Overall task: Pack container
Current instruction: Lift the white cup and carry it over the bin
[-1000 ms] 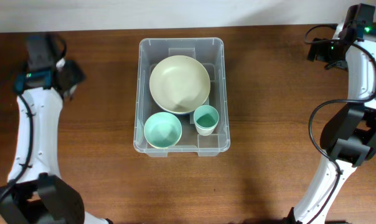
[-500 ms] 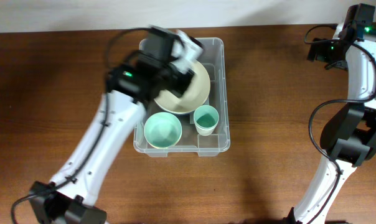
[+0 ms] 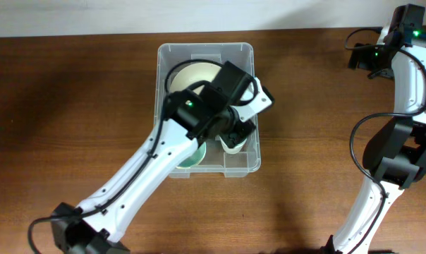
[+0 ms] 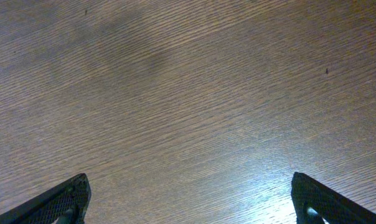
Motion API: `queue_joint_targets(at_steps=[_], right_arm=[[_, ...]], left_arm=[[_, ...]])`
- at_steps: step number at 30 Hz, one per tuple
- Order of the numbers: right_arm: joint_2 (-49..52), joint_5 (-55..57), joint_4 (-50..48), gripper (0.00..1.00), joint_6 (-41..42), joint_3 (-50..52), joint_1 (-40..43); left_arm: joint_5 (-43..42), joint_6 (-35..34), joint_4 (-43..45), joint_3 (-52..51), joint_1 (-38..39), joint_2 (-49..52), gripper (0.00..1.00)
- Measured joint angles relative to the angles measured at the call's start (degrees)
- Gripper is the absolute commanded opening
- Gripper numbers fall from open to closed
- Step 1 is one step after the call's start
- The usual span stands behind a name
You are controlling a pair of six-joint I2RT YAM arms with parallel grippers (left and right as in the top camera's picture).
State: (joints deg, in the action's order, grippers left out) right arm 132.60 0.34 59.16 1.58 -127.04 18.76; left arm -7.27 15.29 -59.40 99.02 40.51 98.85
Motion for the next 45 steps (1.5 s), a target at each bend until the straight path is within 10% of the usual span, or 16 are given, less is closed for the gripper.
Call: queue_joint_targets(at_steps=[8, 11, 18, 29, 32, 41, 43, 44, 45], right_arm=[[0.00, 0.00, 0.00, 0.99, -0.02, 0.00, 0.00], [0.00, 0.00, 0.00, 0.99, -0.02, 0.00, 0.00], [0.00, 0.00, 0.00, 0.99, -0.04, 0.00, 0.00], [0.00, 0.00, 0.00, 0.99, -0.02, 0.00, 0.00], [0.00, 0.00, 0.00, 0.99, -0.07, 0.00, 0.00], [0.00, 0.00, 0.00, 0.99, 0.00, 0.00, 0.00], [0.00, 0.00, -0.02, 0.99, -0.02, 0.00, 0.00], [0.00, 0.00, 0.00, 0.99, -0.04, 0.00, 0.00], [0.00, 0.00, 0.00, 0.99, -0.02, 0.00, 0.00]], left_arm=[[-0.07, 0.04, -2.93, 0.00, 0.87, 2.32, 0.01], [-0.07, 0.09, -2.95, 0.00, 0.90, 2.32, 0.19], [1.25, 0.13, -1.14, 0.00, 0.90, 2.34, 0.24], [17.44, -10.23, 7.32, 1.51, -8.31, 2.36, 0.24], [21.90, -14.56, 8.35, 2.36, -18.80, 2.36, 0.50], [19.54, -23.41, 8.35, 2.36, -49.16, 2.43, 0.59], [16.87, -23.93, 8.33, 2.36, -51.36, 2.43, 0.72], [16.00, -24.33, 8.24, 2.36, -51.71, 2.43, 1.00], [15.39, -24.20, 8.13, 2.36, -51.80, 2.43, 1.00]])
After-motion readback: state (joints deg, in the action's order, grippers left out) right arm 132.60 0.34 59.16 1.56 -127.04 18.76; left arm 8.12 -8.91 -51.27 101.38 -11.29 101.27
